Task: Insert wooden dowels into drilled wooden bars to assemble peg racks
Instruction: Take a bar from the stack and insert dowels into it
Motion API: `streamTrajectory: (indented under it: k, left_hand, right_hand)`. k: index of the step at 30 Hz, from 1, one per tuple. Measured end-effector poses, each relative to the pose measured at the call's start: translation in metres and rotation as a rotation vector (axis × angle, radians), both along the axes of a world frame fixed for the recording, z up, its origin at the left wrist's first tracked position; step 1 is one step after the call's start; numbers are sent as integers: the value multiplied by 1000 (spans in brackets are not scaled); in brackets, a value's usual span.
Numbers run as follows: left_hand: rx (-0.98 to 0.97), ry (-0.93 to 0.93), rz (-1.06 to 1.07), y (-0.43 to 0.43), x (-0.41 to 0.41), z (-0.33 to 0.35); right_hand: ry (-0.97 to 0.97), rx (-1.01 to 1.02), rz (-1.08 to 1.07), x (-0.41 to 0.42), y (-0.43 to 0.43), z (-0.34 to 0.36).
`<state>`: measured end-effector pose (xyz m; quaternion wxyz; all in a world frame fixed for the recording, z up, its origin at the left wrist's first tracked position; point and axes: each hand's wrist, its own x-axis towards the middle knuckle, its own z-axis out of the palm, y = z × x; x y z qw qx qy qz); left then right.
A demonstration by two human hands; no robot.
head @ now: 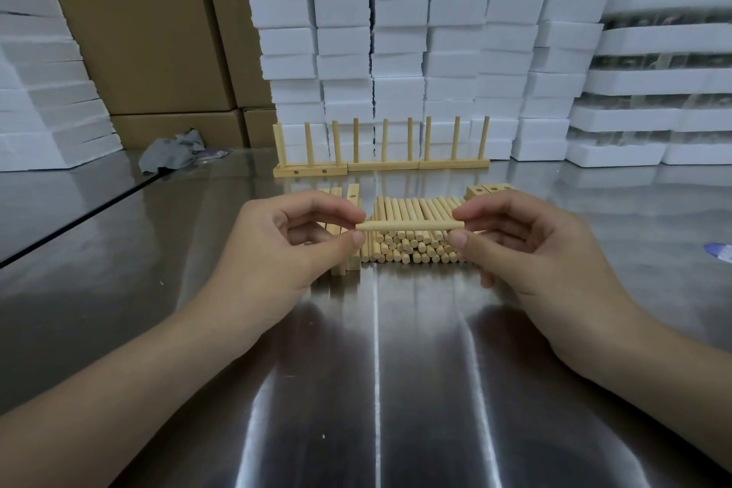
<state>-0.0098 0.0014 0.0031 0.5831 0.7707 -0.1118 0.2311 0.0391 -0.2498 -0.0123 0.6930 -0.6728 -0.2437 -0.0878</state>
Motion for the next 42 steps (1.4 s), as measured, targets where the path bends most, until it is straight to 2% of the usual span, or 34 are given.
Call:
streamTrajectory:
  k: [5,8,11,16,19,26,29,32,36,39,42]
  left_hand:
    - [108,-20,17,1,-1,-1]
    - [226,-68,164,7,1,-3]
    - [409,-86,302,12,3,-2]
    - [795,32,269,10,2,-8]
    - [854,11,283,10,3,-8]
    - [924,-226,331,10,1,-5]
    - [852,-397,351,8,0,-1]
    - [641,-476,356,9,-3,1]
    - [268,-390,331,9,-5,9]
    - [97,-300,240,6,-6,14]
    - [-20,-139,42,0,-8,14]
  right_hand:
    - [-64,-109,41,-5,0,2]
    - [-15,-3,-7,-2,1,-1]
    - [46,44,-45,0,1,-3]
    - [33,32,-47,0,1,-3]
    - [34,29,-53,0,1,-3]
    - [28,27,-70,-1,1,-2]
    - [3,27,-108,-2,-1,-1]
    - [-37,90,-149,-4,-1,2]
    - [-63,183,-211,-6,-2,8]
    - [-101,180,-249,-8,-3,10]
    - [-135,165,-243,-11,-4,10]
